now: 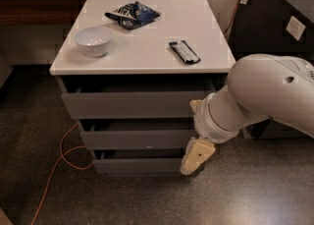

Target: Place rxbar blueberry into middle drawer

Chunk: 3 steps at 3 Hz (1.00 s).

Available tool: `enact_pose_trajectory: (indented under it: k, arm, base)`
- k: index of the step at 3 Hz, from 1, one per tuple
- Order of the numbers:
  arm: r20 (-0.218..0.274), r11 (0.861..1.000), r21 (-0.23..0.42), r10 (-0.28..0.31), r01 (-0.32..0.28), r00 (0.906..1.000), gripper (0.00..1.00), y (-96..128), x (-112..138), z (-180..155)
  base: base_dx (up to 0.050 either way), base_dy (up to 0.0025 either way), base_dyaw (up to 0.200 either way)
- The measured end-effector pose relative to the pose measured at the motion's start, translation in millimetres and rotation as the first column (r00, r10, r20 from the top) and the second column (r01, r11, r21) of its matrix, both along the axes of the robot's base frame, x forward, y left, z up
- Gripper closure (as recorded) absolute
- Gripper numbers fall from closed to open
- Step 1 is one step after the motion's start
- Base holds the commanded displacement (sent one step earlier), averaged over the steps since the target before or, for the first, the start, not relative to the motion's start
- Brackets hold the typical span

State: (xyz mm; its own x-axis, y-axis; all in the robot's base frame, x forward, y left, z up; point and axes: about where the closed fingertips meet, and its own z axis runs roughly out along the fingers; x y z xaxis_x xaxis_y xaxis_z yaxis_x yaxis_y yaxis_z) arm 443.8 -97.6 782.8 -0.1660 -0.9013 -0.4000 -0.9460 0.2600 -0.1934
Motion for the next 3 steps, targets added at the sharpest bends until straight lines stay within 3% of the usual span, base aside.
enact_pose_trajectory:
  k: [2,3]
  arm:
    - [-0.007,1.000,-0.015,-0.015,0.015,0.9999,0.00,4.1,6.3,-11.6]
    - [-0.020,0.999,-0.024,-0.038,0.037,0.9991,0.00,13.7,25.4,-43.7]
  base:
    - [0.000,0.00000,0.000]
    - [0.000,0.00000,0.000]
